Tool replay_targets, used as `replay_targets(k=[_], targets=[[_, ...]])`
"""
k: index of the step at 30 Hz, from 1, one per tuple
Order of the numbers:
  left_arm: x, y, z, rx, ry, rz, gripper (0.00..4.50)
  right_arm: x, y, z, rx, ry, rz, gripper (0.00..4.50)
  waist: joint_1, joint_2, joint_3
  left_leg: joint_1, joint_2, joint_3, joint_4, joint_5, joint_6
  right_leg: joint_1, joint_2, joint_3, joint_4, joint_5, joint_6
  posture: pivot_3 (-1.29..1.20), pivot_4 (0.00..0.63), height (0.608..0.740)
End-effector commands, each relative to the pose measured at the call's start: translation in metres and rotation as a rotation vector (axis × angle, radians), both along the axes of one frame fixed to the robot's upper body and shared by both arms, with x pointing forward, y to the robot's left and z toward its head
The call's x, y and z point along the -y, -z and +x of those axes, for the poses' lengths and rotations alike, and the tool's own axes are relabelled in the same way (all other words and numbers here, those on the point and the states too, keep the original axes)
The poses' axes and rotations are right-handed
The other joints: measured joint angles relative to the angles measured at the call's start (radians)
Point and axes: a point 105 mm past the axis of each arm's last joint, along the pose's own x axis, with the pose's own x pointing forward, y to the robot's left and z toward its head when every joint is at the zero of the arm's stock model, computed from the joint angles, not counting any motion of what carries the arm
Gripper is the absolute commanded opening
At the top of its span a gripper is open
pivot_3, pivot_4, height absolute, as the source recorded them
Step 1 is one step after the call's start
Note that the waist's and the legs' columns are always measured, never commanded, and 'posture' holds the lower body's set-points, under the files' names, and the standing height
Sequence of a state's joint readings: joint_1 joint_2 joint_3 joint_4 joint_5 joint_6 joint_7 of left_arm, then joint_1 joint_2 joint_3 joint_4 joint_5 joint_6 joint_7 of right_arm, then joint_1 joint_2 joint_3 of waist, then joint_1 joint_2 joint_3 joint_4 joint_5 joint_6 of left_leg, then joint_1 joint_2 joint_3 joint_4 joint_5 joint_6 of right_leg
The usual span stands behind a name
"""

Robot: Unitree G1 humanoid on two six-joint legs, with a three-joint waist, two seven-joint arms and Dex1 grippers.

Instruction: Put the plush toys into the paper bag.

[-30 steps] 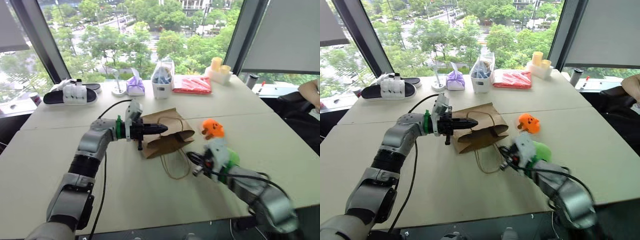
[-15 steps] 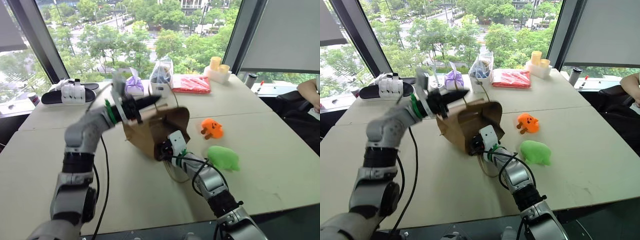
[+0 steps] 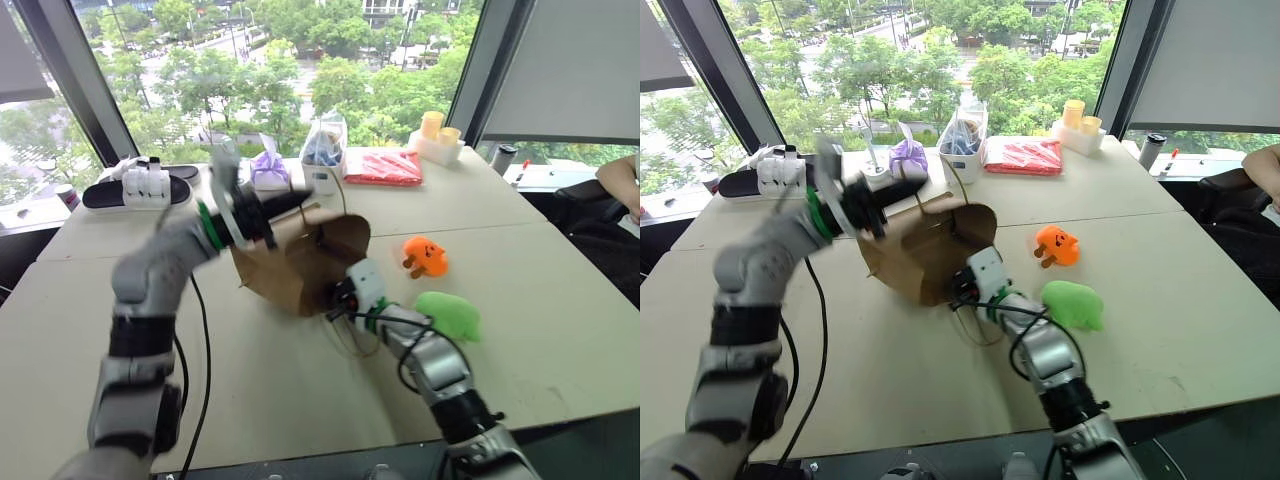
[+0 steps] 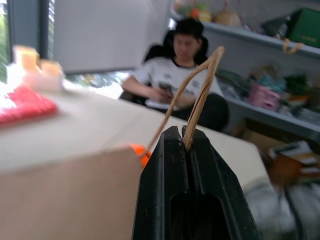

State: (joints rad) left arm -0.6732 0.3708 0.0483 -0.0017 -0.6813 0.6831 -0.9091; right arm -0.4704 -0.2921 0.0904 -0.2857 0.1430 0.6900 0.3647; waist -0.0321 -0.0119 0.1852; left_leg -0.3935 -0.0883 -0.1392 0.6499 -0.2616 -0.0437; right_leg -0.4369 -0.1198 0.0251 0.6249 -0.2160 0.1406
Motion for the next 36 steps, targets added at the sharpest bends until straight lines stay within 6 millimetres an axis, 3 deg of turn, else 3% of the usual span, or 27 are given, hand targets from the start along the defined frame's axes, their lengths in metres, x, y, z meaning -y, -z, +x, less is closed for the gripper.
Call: replay_targets(k=[1,3,6,10,17,23,26,28,35,36], targets=[[0.003,-0.02,-0.012,0.118,0.029,0.002,0.0,0.026,-0.029,-0.033,0.042,0.017,-0.025,0.25,0.012,-0.001,0.0,0.0,0.0,0.0,0.0,-0.001,0.001,0.0,0.001,0.0,0.0,0.0,0.0,0.0,0.15,0.74],[0.003,-0.017,-0.014,0.109,0.035,0.001,0.0,0.046,-0.027,-0.049,-0.001,0.046,-0.078,0.76,0.019,0.0,-0.001,0.003,0.001,0.001,-0.002,-0.002,0.004,0.002,0.002,-0.001,0.0,0.0,0.0,0.0,0.15,0.74],[0.001,-0.017,-0.014,0.112,0.037,0.003,0.0,0.06,-0.019,-0.067,-0.054,0.044,-0.138,2.26,0.021,0.0,-0.001,0.004,0.001,0.004,-0.002,-0.002,0.004,0.005,0.002,-0.001,-0.003,0.0,-0.001,0.0,0.15,0.74],[-0.001,-0.019,-0.014,0.113,0.035,0.001,0.0,0.076,-0.001,-0.073,-0.134,0.089,-0.147,4.31,0.019,-0.001,-0.001,0.005,0.001,0.004,-0.001,-0.002,0.005,0.008,0.002,-0.001,-0.004,0.0,0.0,0.0,0.15,0.74],[0.0,-0.023,-0.015,0.129,0.029,0.005,0.0,0.112,0.045,-0.052,-0.203,0.237,-0.285,4.42,0.021,-0.001,0.0,0.005,0.001,0.005,0.0,-0.002,0.005,0.009,0.001,-0.001,-0.005,0.0,0.0,0.0,0.15,0.74],[-0.001,-0.024,-0.016,0.138,0.015,0.008,0.0,0.129,0.061,-0.038,-0.156,0.281,-0.469,4.42,0.021,-0.001,0.0,0.005,0.001,0.005,0.0,-0.002,0.005,0.009,0.001,-0.001,-0.006,0.0,0.0,0.0,0.15,0.74],[-0.003,-0.024,-0.015,0.143,-0.001,0.011,0.0,0.131,0.059,-0.033,-0.144,0.295,-0.431,4.42,0.021,-0.001,-0.001,0.005,0.001,0.005,0.0,-0.002,0.005,0.009,0.001,-0.001,-0.006,0.0,0.0,0.0,0.15,0.74],[-0.004,-0.023,-0.015,0.141,-0.006,0.013,0.0,0.132,0.054,-0.031,-0.125,0.296,-0.439,3.66,0.021,-0.001,-0.001,0.005,0.001,0.005,0.0,-0.002,0.005,0.009,0.001,-0.001,-0.006,0.0,0.0,0.0,0.15,0.74],[-0.007,-0.023,-0.012,0.139,-0.022,0.007,0.0,0.129,0.038,-0.035,-0.083,0.27,-0.429,0.22,0.021,-0.001,-0.001,0.005,0.001,0.005,0.0,-0.002,0.005,0.009,0.001,-0.001,-0.006,0.0,0.0,0.0,0.15,0.74],[-0.007,-0.023,-0.012,0.139,-0.022,0.007,0.0,0.124,0.033,-0.036,-0.072,0.248,-0.417,0.05,0.021,-0.001,-0.001,0.005,0.001,0.005,0.0,-0.002,0.005,0.009,0.001,-0.001,-0.006,0.0,0.0,0.0,0.15,0.74]])
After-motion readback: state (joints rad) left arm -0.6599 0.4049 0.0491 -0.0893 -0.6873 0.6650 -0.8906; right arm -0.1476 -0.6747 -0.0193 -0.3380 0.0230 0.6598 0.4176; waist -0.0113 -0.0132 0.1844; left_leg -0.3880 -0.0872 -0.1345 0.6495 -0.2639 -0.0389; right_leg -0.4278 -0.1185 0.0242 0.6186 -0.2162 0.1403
